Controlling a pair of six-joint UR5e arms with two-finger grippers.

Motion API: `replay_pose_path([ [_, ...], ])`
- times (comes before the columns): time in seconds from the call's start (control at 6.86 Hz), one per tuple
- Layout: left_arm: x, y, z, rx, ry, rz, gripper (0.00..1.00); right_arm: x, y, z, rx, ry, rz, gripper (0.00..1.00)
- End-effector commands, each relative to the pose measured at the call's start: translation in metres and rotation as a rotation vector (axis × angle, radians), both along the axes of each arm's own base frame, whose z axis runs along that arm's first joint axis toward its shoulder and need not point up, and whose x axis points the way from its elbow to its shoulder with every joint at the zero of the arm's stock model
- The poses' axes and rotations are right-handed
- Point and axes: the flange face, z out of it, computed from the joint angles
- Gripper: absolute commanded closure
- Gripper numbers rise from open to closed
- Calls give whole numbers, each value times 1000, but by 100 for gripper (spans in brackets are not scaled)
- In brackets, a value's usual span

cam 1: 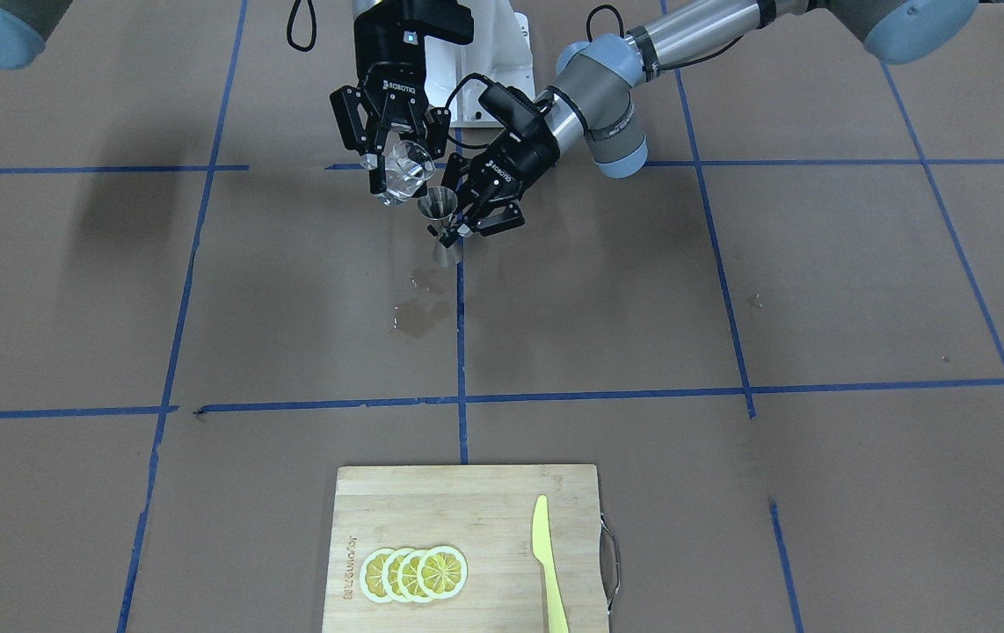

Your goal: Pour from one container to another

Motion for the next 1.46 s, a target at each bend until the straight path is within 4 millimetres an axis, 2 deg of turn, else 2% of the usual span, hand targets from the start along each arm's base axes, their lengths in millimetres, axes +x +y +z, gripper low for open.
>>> replay_pose_path([
  [0.0, 0, 0, 0, 0, 1, 0, 100, 1, 1, -2, 23, 66, -23, 100],
  [1.31, 7, -2, -3, -3, -4, -5, 100, 6, 1, 0, 77, 222, -72, 100],
])
